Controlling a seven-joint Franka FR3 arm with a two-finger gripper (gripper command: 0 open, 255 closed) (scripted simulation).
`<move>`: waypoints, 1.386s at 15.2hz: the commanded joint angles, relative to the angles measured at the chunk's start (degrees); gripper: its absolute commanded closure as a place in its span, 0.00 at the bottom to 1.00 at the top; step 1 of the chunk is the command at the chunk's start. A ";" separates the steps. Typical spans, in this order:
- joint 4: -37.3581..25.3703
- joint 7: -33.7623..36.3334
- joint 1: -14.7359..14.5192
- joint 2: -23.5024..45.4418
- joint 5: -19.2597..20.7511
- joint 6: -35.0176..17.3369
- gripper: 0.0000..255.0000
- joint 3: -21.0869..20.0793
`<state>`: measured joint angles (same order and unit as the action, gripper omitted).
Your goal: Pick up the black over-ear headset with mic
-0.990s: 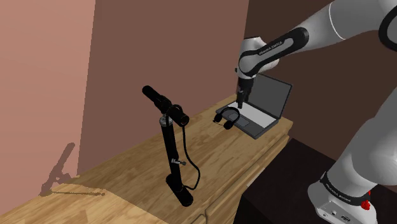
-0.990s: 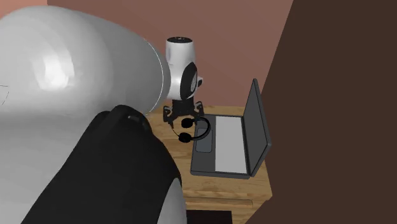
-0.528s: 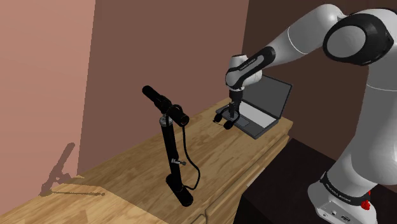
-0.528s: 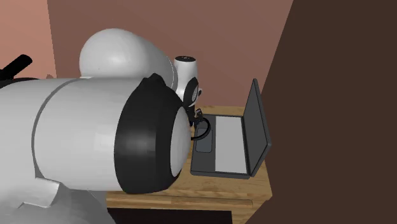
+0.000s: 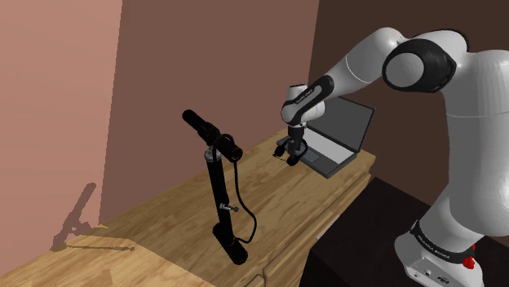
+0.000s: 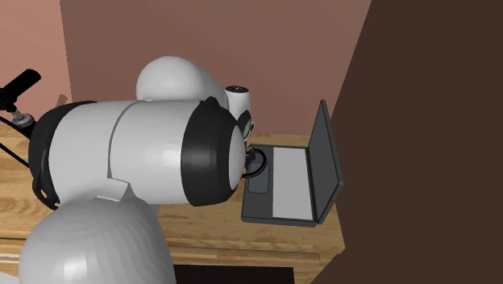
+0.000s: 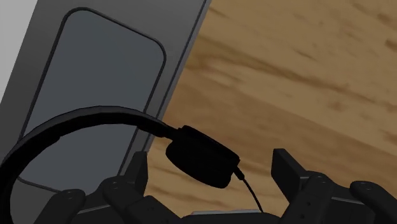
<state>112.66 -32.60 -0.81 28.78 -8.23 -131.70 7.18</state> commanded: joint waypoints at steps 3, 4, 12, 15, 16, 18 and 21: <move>-0.49 -0.33 0.17 2.81 -0.55 -2.31 0.00 -0.40; -0.47 -0.33 0.17 2.81 -0.55 -2.32 0.00 -0.40; -0.40 -0.30 0.14 2.75 -0.54 -2.34 1.00 -0.40; -0.49 -0.33 0.17 2.81 -0.55 -2.31 1.00 -0.40; -0.41 -0.24 0.12 2.20 -0.43 -1.79 1.00 -0.32; -0.28 -0.05 0.01 0.99 -0.19 -0.71 1.00 -0.16; -0.22 0.23 -0.14 -0.76 0.17 0.96 1.00 0.05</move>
<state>112.45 -32.55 -0.90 28.54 -8.18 -131.30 7.12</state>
